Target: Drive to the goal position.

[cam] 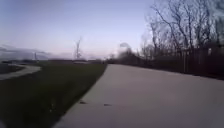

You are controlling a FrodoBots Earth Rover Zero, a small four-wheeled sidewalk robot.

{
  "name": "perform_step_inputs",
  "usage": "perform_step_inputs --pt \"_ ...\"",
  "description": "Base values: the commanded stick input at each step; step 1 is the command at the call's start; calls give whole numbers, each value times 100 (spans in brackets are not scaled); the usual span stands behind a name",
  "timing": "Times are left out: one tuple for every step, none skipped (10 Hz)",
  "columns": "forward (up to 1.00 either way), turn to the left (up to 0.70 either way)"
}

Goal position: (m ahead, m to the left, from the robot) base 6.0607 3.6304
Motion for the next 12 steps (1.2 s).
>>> perform_step_inputs --pt "100 0" --pt "100 -9" --pt "100 -27" --pt "100 -40" --pt "100 -8" --pt "100 0" --pt "100 0" --pt "100 0" --pt "100 0" --pt "100 0" --pt "100 0" --pt "100 0"
